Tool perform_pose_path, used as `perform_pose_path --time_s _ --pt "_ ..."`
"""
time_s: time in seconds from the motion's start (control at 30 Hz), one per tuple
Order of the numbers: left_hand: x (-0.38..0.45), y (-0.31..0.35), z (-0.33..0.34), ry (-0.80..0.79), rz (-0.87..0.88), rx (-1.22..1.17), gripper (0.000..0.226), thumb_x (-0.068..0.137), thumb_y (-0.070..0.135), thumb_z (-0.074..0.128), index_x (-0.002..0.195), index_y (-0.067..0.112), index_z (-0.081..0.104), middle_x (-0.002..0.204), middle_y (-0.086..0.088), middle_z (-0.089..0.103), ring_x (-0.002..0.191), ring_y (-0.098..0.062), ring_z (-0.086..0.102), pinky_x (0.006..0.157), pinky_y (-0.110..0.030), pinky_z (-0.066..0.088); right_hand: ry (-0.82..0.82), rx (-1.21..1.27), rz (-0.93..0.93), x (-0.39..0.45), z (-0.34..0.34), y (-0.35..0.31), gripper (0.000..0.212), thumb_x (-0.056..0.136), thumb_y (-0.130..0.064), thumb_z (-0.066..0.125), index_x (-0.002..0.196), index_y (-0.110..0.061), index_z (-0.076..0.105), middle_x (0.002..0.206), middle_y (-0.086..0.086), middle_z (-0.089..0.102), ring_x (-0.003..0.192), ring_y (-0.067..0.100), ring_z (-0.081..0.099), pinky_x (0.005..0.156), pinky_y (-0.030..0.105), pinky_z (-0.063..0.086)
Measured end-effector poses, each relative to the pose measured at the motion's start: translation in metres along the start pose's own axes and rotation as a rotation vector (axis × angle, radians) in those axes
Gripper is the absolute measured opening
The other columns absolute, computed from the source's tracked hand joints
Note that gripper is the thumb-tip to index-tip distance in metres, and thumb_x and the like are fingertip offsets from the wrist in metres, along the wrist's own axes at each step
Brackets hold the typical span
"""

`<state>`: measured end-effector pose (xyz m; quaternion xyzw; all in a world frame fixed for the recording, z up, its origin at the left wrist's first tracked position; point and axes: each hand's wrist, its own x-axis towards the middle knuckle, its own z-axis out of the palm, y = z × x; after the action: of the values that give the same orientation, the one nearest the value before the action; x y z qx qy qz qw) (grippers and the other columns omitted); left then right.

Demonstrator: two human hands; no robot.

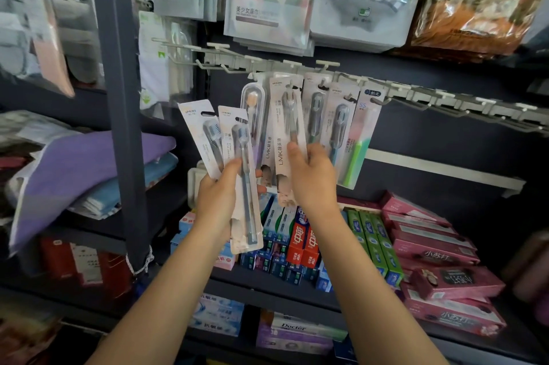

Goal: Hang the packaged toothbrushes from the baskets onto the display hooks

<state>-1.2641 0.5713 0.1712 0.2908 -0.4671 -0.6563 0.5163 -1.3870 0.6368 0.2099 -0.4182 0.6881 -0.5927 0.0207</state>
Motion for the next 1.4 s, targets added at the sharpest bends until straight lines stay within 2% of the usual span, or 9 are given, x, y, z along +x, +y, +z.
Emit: perform_pose_path --time_s 0.13,0.37,0.63,0.83,0.97,1.07,1.17,1.27,1.4 --pt "0.004 -0.002 -0.005 0.009 -0.007 -0.009 0.014 0.091 0.029 0.065 0.1 0.026 0.075 0.09 -0.006 0.077 0.087 -0.027 0.074 0.074 -0.04 0.061 -0.027 0.044 0.087 0.01 0.01 0.005 0.034 0.105 -0.042 0.048 0.088 -0.013 0.046 0.07 0.0 0.044 0.063 0.016 0.043 0.061 0.033 0.035" --pt "0.005 -0.005 -0.009 -0.023 0.02 -0.021 0.013 0.09 0.021 0.075 0.098 0.031 0.075 0.1 0.008 0.078 0.098 -0.014 0.074 0.095 -0.045 0.056 -0.071 -0.042 0.222 0.031 0.017 0.015 0.047 0.101 -0.053 0.051 0.071 -0.019 0.039 0.065 -0.004 0.04 0.058 0.012 0.039 0.054 0.028 0.03" --pt "0.007 -0.001 -0.003 -0.032 0.04 -0.056 0.021 0.089 0.015 0.076 0.105 0.028 0.073 0.104 0.005 0.078 0.1 -0.016 0.073 0.091 -0.04 0.057 -0.034 -0.099 0.052 -0.004 -0.01 0.03 0.022 0.101 -0.033 0.059 0.107 -0.012 0.061 0.1 0.003 0.065 0.087 0.016 0.063 0.066 0.016 0.044" --pt "0.0 -0.001 0.017 -0.079 0.039 -0.067 0.021 0.089 0.013 0.075 0.109 0.02 0.074 0.098 -0.001 0.079 0.092 -0.019 0.076 0.077 -0.038 0.06 -0.518 -0.051 -0.028 -0.024 -0.024 0.023 0.038 0.097 -0.044 0.063 0.106 -0.007 0.061 0.089 0.021 0.065 0.075 0.03 0.062 0.074 0.04 0.053" --pt "0.001 -0.004 0.019 -0.053 0.008 -0.027 0.012 0.089 0.024 0.077 0.1 0.02 0.074 0.09 -0.003 0.078 0.087 -0.024 0.076 0.079 -0.044 0.061 -0.393 0.152 -0.007 -0.028 -0.031 0.02 0.007 0.102 -0.02 0.06 0.107 -0.016 0.062 0.096 0.008 0.075 0.089 0.026 0.071 0.073 0.032 0.059" --pt "-0.001 0.0 0.019 -0.068 -0.003 -0.08 0.021 0.097 0.032 0.066 0.094 0.012 0.072 0.072 -0.008 0.067 0.069 -0.028 0.066 0.065 -0.04 0.059 -0.273 0.211 -0.041 -0.025 -0.033 0.011 0.004 0.103 -0.021 0.057 0.105 -0.019 0.059 0.089 0.029 0.066 0.068 0.046 0.056 0.059 0.048 0.048" --pt "-0.004 0.003 0.017 -0.073 0.011 -0.099 0.025 0.103 0.033 0.055 0.102 0.01 0.066 0.061 -0.001 0.065 0.058 -0.02 0.063 0.057 -0.034 0.056 -0.277 0.213 -0.073 -0.024 -0.03 0.01 0.013 0.104 -0.021 0.056 0.107 -0.009 0.056 0.075 0.033 0.053 0.059 0.024 0.039 0.055 0.034 0.034" --pt "-0.006 0.006 0.015 -0.082 0.024 -0.109 0.024 0.104 0.028 0.049 0.119 0.013 0.059 0.066 -0.004 0.067 0.057 -0.021 0.065 0.056 -0.035 0.055 -0.268 0.218 -0.063 -0.026 -0.028 0.01 0.013 0.103 -0.019 0.056 0.108 -0.007 0.055 0.069 0.02 0.048 0.057 0.022 0.034 0.053 0.034 0.03" --pt "-0.01 0.007 0.01 -0.122 0.066 -0.12 0.018 0.105 0.024 0.051 0.121 0.022 0.059 0.074 -0.005 0.072 0.063 -0.021 0.07 0.057 -0.034 0.058 -0.251 0.202 -0.068 -0.026 -0.026 0.009 0.005 0.103 -0.015 0.056 0.103 -0.017 0.06 0.081 0.037 0.055 0.061 0.025 0.044 0.054 0.032 0.035"
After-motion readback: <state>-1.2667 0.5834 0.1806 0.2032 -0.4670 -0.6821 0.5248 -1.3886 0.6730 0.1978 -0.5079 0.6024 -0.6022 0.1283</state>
